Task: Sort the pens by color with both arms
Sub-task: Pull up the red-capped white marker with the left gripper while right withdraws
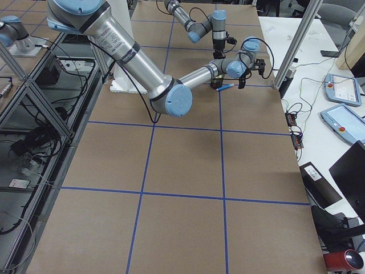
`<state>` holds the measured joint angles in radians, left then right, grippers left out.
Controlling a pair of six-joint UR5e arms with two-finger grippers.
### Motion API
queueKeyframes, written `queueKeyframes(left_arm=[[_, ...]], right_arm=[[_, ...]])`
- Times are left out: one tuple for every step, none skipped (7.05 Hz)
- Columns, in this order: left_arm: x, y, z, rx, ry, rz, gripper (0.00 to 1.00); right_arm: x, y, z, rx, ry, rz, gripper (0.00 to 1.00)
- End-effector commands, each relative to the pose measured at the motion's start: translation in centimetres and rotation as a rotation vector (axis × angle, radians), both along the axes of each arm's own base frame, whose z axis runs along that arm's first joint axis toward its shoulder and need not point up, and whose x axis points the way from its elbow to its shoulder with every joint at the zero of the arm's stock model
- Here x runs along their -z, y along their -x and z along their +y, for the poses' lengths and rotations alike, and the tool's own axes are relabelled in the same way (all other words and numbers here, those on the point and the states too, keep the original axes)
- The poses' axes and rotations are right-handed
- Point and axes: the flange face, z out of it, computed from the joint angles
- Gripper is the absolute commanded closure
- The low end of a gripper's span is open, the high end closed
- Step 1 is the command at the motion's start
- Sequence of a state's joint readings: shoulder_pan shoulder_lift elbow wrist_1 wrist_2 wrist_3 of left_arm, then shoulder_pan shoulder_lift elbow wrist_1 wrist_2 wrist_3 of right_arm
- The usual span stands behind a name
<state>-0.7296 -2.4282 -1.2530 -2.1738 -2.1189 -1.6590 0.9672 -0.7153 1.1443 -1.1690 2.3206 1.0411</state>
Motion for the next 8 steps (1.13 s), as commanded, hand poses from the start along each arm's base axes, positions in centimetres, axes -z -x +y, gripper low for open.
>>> queueKeyframes(left_arm=[[1.3,2.2,-0.8,0.015,0.005,0.000,1.00],[2.8,5.0,-1.4,0.009,0.025,-0.002,1.00],[5.0,7.9,-1.3,0.003,0.036,-0.011,1.00],[6.8,9.5,-1.1,0.020,0.034,-0.012,1.00],[8.6,11.9,-1.5,0.052,0.017,0.001,1.00],[10.2,15.0,-2.9,0.092,-0.035,-0.002,1.00],[10.9,16.3,-4.3,0.182,-0.097,-0.049,1.00],[10.6,16.9,-5.3,0.284,-0.158,-0.104,1.00]], right_arm=[[-3.1,-4.3,-0.9,0.030,0.091,-0.049,0.06],[-5.0,-5.5,-0.8,0.046,0.130,-0.063,0.06],[-6.5,-5.6,-0.5,0.052,0.155,-0.060,0.05],[-8.6,-5.9,-0.1,0.052,0.185,-0.050,0.02],[-10.0,-6.5,-0.1,0.045,0.264,-0.028,0.02],[-9.8,-6.7,-0.3,0.037,0.324,0.002,0.02],[-10.3,-7.2,-0.5,0.029,0.360,0.015,0.01],[-10.8,-8.0,-0.7,0.026,0.440,0.018,0.02]])
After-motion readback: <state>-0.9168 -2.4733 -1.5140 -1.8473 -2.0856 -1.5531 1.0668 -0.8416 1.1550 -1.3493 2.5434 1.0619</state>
